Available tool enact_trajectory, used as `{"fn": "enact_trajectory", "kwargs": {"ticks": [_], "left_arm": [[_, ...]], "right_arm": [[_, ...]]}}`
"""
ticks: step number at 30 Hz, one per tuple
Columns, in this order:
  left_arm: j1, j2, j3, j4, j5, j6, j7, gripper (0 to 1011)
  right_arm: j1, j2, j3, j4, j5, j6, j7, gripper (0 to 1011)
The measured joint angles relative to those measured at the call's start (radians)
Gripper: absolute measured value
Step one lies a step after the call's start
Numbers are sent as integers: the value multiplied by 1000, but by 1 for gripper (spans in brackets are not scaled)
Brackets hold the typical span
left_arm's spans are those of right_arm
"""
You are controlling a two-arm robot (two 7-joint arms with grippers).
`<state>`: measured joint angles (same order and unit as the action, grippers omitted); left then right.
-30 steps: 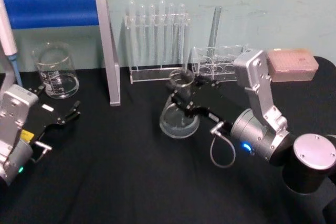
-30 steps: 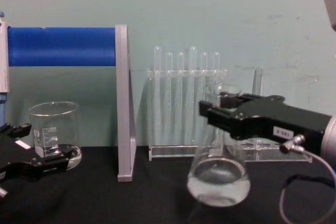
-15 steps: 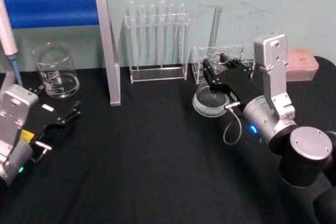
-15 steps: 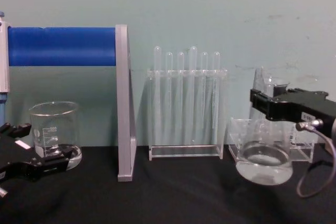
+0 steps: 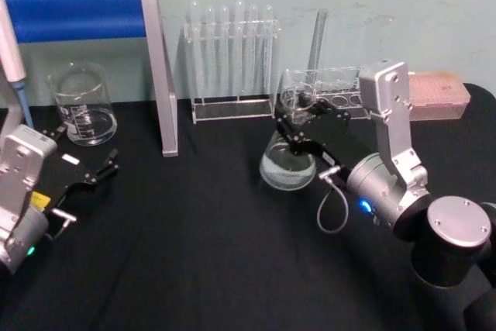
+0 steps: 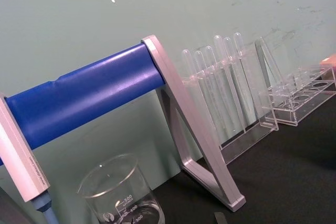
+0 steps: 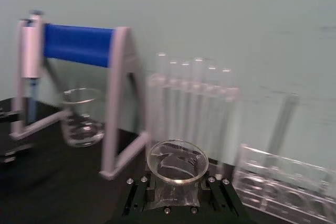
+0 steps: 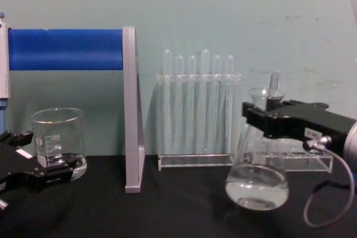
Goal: Grasp the erlenmeyer flask with one hand, shake it three times, then place it back.
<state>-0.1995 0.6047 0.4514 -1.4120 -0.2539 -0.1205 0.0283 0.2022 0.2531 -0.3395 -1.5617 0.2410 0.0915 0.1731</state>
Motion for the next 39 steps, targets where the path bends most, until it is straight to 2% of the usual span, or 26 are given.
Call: {"fn": "enact_trajectory", "kwargs": {"ticks": [5, 8, 9, 12, 22, 28, 39], "left_arm": [[0, 0, 0, 0, 0, 0, 0, 1001], [0, 0, 0, 0, 0, 0, 0, 1001], [0, 0, 0, 0, 0, 0, 0, 1001], [0, 0, 0, 0, 0, 0, 0, 1001], [0, 0, 0, 0, 0, 0, 0, 1001], [0, 0, 0, 0, 0, 0, 0, 1001], [0, 0, 0, 0, 0, 0, 0, 1001]], "right_arm": [[-18, 20, -22, -29, 7, -2, 83, 449], [-30, 47, -48, -52, 15, -16, 161, 449], [-30, 47, -48, -52, 15, -16, 161, 449], [-38, 75, -76, -71, 25, -36, 227, 449], [-43, 145, -136, -101, 66, -85, 355, 449], [-40, 178, -163, -113, 96, -110, 417, 449], [-31, 209, -192, -123, 138, -129, 460, 449]]}}
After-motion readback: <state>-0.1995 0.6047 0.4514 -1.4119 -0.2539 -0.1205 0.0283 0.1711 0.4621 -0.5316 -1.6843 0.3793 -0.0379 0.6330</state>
